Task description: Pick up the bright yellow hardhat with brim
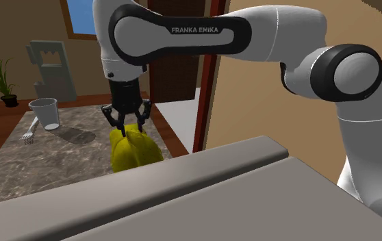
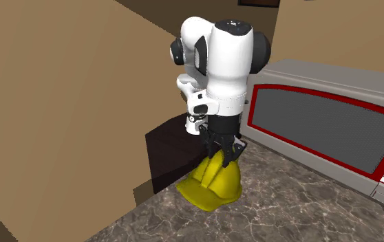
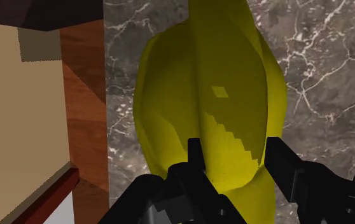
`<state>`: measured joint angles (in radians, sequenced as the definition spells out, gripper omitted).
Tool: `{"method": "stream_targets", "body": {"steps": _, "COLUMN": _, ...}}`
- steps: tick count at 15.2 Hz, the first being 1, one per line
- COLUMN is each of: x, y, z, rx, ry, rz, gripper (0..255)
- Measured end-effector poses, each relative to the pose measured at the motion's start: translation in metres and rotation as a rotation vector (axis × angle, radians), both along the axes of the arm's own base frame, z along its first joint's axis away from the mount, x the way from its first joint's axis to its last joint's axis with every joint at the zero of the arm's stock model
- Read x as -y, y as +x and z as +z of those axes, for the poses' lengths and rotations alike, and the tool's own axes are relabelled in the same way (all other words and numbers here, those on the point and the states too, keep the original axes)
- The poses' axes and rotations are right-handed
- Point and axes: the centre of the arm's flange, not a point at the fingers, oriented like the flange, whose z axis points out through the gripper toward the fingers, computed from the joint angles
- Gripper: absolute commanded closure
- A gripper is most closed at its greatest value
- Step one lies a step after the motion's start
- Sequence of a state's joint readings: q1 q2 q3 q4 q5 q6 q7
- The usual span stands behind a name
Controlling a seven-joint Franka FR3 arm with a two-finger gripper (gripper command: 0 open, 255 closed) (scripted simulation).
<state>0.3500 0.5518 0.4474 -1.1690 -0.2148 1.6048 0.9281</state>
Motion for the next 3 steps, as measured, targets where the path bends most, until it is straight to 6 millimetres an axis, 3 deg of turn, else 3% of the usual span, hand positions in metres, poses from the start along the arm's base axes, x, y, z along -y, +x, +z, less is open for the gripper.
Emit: {"method": "stream_targets", "body": {"steps": 3, "x": 0.0001, "y": -0.0009, "z": 0.014, "rx": 0.0, "ry": 0.0, "rz": 0.0, "gripper": 255}}
